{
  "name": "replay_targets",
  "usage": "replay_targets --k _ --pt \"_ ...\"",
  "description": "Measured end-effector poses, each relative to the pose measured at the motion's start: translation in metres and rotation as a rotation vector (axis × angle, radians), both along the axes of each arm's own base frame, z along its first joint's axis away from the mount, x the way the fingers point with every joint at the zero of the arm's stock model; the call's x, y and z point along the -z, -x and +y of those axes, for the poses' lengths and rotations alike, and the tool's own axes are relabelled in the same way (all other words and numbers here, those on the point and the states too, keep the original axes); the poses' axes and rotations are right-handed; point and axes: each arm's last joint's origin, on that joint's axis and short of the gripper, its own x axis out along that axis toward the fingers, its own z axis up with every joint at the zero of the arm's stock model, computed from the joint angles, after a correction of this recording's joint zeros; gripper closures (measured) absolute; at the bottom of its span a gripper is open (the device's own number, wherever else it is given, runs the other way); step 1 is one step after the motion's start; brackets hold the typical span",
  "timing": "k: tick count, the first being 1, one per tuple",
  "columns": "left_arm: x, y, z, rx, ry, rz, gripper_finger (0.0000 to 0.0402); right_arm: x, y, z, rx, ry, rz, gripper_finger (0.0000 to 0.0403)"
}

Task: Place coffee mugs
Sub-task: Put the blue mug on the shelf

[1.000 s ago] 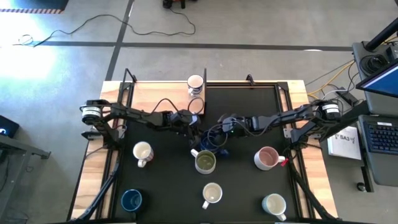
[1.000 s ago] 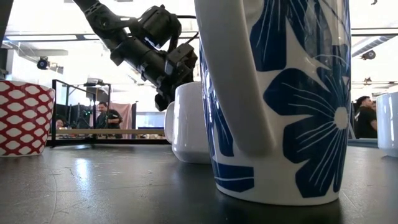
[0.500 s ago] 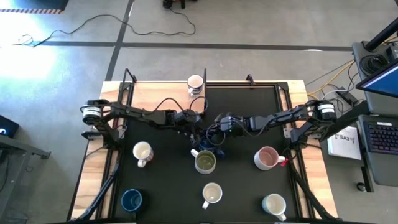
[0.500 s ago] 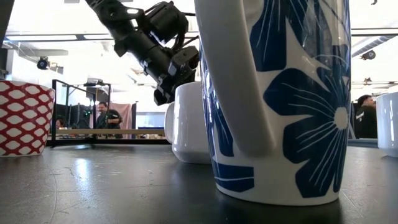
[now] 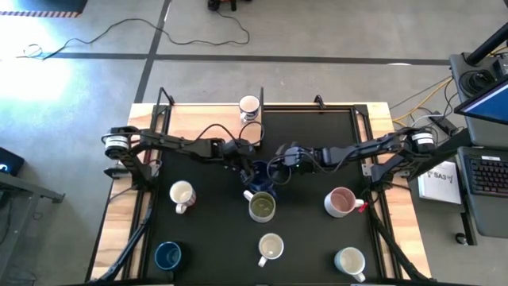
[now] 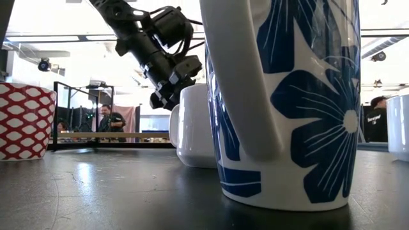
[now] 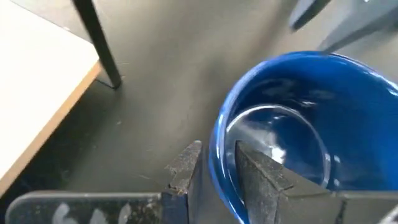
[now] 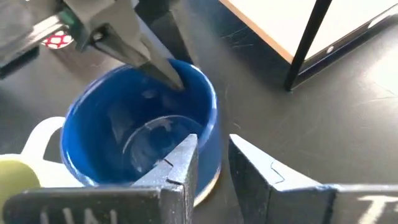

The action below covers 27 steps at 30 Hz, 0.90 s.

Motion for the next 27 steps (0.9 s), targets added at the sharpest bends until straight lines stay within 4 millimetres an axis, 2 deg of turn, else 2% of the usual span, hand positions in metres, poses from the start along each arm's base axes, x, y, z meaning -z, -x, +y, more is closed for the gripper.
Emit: replay_targets --k 7,13,17,27 --pt "0.002 0.001 0.002 -0.019 -0.023 0.016 0.0329 -0.016 0.01 0.0 -0.002 0.009 -0.024 0.0321" --pt "0.001 0.0 0.002 -0.013 -0.015 -0.001 0.0389 -0.028 0.016 0.0 -0.001 0.01 -0.059 0.0327" --pt "0.0 -0.001 0.002 -0.012 -0.025 -0.001 0.0381 -0.032 0.019 0.0 -0.001 0.011 -0.061 0.033" --pt "-0.008 -0.002 0.009 -0.016 -0.053 0.013 0.0393 -0.035 0.026 0.001 -0.005 0.015 -0.027 0.0326"
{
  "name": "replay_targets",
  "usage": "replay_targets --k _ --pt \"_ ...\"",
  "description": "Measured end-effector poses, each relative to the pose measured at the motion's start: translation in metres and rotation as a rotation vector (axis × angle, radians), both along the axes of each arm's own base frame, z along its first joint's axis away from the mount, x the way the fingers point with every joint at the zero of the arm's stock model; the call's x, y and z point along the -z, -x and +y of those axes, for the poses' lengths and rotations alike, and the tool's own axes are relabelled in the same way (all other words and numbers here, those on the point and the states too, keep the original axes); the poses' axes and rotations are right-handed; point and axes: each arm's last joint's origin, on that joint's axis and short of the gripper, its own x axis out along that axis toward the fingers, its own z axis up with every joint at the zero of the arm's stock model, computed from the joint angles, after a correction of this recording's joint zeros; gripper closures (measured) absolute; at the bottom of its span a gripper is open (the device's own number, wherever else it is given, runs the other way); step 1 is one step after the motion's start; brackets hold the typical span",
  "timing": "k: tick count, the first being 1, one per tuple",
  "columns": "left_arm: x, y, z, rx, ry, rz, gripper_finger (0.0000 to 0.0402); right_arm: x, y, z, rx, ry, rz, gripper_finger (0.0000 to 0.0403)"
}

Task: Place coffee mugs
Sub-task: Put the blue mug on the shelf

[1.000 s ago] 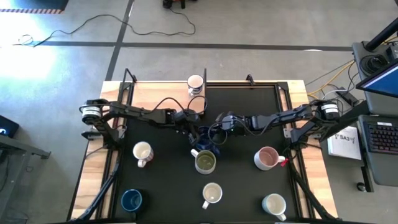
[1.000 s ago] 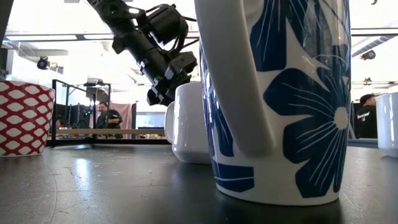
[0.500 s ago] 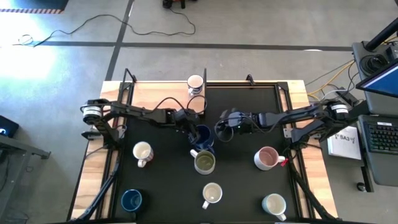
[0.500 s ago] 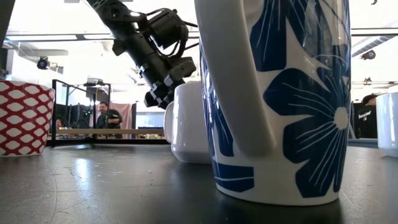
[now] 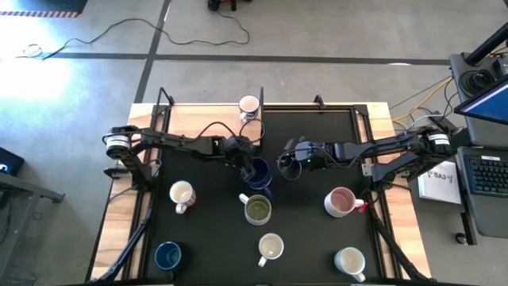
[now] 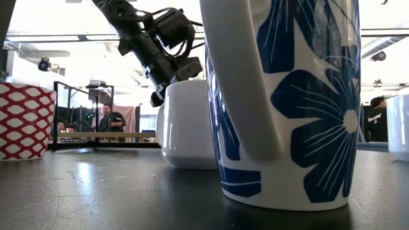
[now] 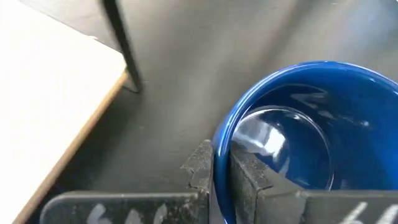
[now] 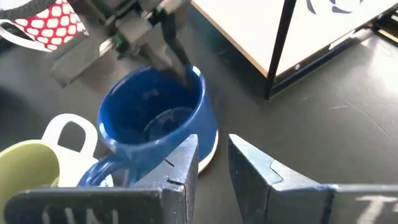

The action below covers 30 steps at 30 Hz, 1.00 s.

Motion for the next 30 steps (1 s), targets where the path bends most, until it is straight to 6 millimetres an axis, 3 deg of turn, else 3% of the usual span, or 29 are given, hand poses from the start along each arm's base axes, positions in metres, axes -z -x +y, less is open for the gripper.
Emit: replay_targets --k 11,19,30 --pt "-0.027 0.012 0.016 -0.047 -0.028 0.021 0.0393 0.006 0.005 0.0 0.0 -0.001 0.075 0.0331" --pt "-0.044 0.036 0.028 -0.129 -0.056 0.096 0.0393 0.009 0.007 0.0 -0.008 0.006 0.12 0.0326" --pt "-0.055 0.063 0.069 -0.309 -0.082 0.133 0.0393 0.009 0.008 0.0 -0.039 0.039 0.137 0.0335"
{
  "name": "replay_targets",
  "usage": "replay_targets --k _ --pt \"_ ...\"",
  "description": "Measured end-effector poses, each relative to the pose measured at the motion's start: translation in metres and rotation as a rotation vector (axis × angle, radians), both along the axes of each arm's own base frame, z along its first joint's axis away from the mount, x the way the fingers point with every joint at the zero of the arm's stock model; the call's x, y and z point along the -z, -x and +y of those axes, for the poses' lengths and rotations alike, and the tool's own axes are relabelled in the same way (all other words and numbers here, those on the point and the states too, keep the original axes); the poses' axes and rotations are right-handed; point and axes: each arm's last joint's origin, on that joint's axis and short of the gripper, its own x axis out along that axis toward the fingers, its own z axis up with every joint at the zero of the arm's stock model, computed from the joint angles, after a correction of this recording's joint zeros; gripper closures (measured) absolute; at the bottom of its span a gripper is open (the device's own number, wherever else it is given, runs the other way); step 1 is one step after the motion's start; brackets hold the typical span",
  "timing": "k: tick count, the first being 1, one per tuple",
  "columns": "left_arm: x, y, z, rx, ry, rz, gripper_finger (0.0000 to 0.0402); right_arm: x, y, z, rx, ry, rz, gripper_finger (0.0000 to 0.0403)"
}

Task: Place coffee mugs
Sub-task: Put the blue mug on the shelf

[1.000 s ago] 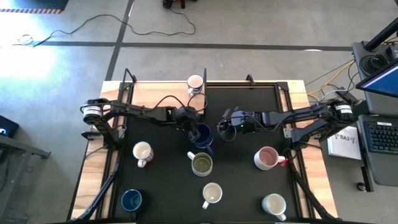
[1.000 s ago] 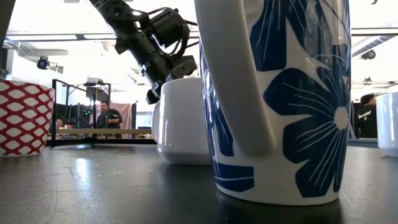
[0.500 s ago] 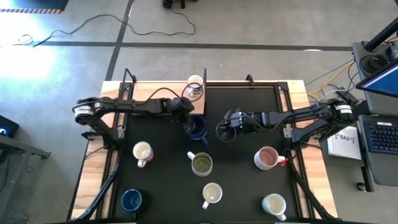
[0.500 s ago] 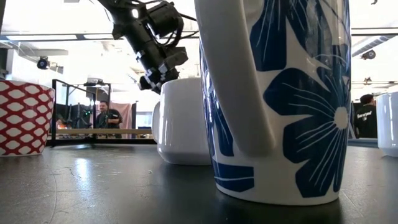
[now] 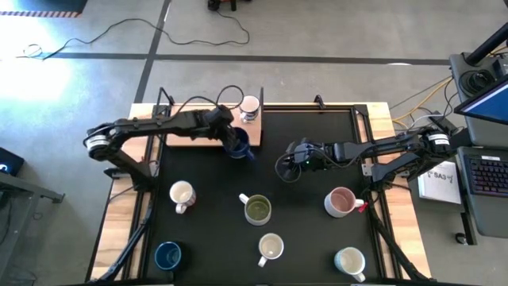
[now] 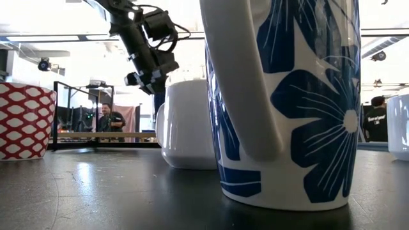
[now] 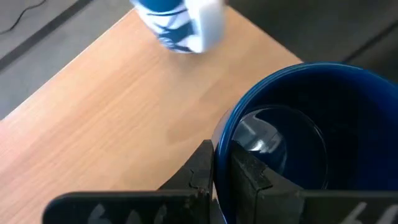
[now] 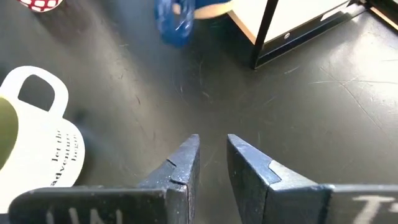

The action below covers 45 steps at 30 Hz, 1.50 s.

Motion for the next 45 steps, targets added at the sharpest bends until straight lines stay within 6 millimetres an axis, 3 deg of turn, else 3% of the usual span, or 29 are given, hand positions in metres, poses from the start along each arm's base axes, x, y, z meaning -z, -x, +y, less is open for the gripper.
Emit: replay_targets --k 14,38,45 --pt "0.002 0.015 0.032 -0.161 -0.048 0.017 0.0393 0.002 0.003 0.0 -0.013 0.011 0.042 0.0335" --pt "0.002 0.015 0.032 -0.185 0.02 -0.032 0.0361 0.005 0.006 0.0 -0.047 0.038 0.099 0.0335" --pt "-0.006 0.019 0.029 -0.148 0.026 -0.046 0.036 0.007 0.008 0.0 -0.05 0.04 0.122 0.0335"
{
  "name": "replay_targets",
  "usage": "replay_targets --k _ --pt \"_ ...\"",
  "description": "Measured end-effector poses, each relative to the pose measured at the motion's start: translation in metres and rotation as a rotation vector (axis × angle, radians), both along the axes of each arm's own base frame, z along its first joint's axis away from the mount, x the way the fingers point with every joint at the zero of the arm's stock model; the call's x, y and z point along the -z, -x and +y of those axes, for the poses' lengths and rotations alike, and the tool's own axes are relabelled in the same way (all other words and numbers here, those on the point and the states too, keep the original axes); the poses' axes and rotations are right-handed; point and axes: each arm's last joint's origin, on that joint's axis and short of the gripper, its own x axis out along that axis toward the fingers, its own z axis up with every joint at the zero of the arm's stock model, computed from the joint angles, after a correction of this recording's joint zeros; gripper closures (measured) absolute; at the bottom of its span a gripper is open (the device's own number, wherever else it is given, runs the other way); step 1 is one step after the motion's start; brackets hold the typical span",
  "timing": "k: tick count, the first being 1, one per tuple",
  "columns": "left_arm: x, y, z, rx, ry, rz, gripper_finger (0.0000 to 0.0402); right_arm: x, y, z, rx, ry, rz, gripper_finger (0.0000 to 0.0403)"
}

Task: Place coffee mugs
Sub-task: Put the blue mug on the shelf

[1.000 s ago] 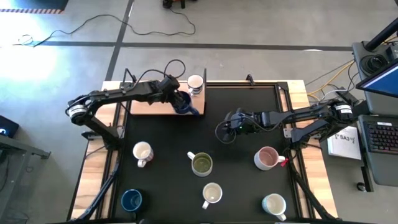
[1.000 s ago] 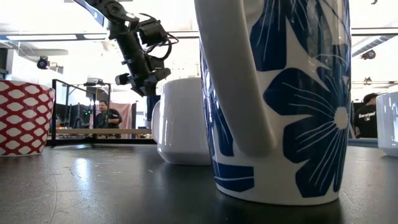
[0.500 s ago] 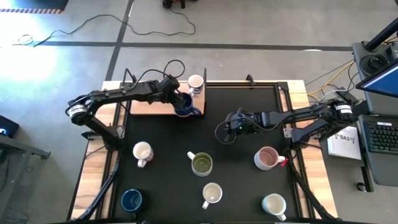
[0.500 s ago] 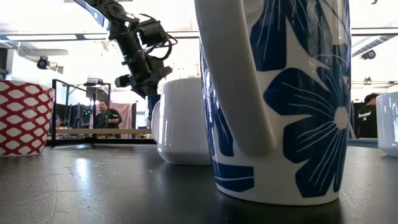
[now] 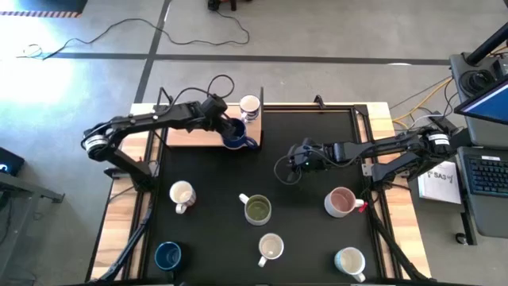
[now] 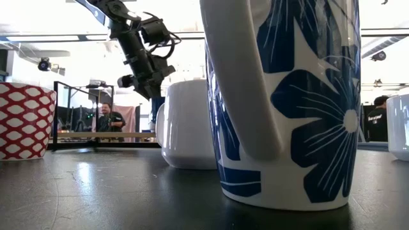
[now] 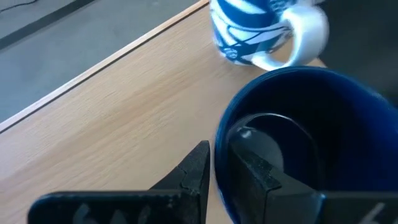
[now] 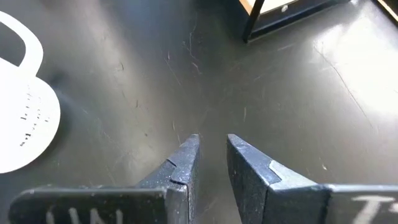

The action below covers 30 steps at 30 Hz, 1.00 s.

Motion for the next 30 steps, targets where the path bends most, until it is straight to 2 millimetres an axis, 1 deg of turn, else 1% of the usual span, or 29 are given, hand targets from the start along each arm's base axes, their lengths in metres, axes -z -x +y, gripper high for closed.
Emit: replay_targets --k 6,13,16,19,24,26,30 --pt "-0.013 0.011 -0.008 0.023 0.02 -0.007 0.0359 0.001 0.002 0.0 -0.006 0.004 0.027 0.0335" --pt "-0.038 0.028 -0.028 0.048 0.006 -0.046 0.0359 0.001 0.001 0.0 -0.032 0.024 0.026 0.0335" --pt "-0.042 0.037 -0.039 0.032 0.041 -0.026 0.036 0.001 0.001 0.0 -0.033 0.025 0.024 0.0335" --pt "-0.034 0.039 -0.051 0.026 0.086 0.005 0.0361 0.001 0.001 0.0 -0.039 0.03 0.023 0.0335" --pt "-0.017 0.025 -0.07 0.079 0.107 -0.007 0.0361 -0.001 -0.001 0.0 -0.043 0.035 -0.007 0.0335" --pt "-0.01 0.02 -0.075 0.094 0.1 0.001 0.0361 -0.001 -0.002 0.0 -0.042 0.035 -0.011 0.0335" --pt "-0.008 0.015 -0.079 0.087 0.062 0.012 0.0361 -0.001 -0.002 0.0 -0.037 0.031 -0.012 0.0335"
